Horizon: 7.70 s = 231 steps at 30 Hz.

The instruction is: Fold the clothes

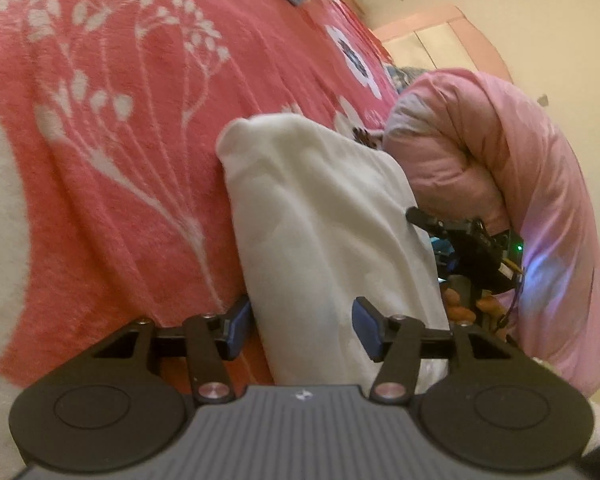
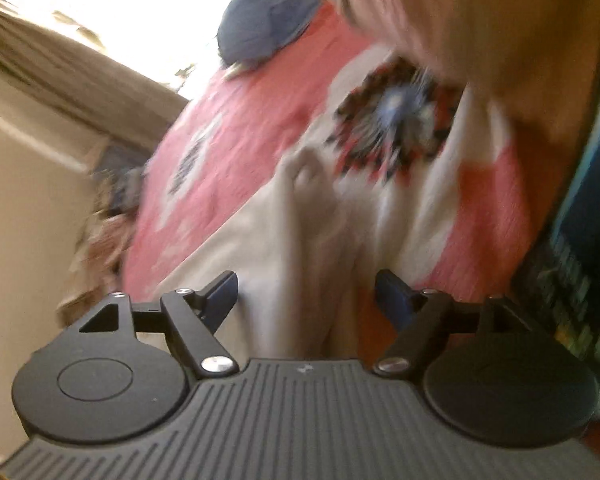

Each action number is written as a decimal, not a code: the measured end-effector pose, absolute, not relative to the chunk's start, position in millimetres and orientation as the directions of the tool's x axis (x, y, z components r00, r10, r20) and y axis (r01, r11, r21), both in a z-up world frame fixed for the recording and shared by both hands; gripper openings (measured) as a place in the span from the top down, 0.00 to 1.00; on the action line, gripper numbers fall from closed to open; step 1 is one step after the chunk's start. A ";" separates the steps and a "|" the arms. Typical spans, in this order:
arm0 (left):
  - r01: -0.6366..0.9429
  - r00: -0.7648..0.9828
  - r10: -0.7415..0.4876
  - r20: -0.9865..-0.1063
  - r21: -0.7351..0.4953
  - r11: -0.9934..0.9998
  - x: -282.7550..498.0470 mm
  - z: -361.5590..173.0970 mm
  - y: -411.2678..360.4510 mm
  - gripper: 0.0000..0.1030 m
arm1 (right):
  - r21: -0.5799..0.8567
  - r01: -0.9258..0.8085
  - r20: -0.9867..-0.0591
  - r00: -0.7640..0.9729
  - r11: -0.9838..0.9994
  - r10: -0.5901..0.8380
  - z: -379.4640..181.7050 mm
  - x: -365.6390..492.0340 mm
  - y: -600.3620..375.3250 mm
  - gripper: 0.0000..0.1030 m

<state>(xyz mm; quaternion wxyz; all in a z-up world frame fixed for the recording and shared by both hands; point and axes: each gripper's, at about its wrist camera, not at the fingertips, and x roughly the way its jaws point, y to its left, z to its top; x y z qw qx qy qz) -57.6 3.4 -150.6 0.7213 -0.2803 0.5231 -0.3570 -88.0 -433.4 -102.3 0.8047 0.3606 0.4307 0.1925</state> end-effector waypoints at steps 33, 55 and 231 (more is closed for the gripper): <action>0.318 0.419 -0.763 -0.492 -0.707 0.631 -83.4 -87.8 -9.6 0.89 | 0.635 -0.338 -0.458 0.559 0.694 0.691 -33.9 -109.1 -376.9 0.79; 0.199 0.893 -0.377 -0.247 -0.536 0.821 -150.7 87.5 193.5 0.89 | 0.422 -0.784 -0.314 0.345 0.455 0.885 147.5 -44.5 -126.2 0.79; -0.686 0.569 0.507 -0.647 -0.033 0.727 -253.4 125.9 170.1 0.00 | -0.105 -0.684 -0.634 0.605 0.722 0.482 148.8 -167.4 40.6 0.01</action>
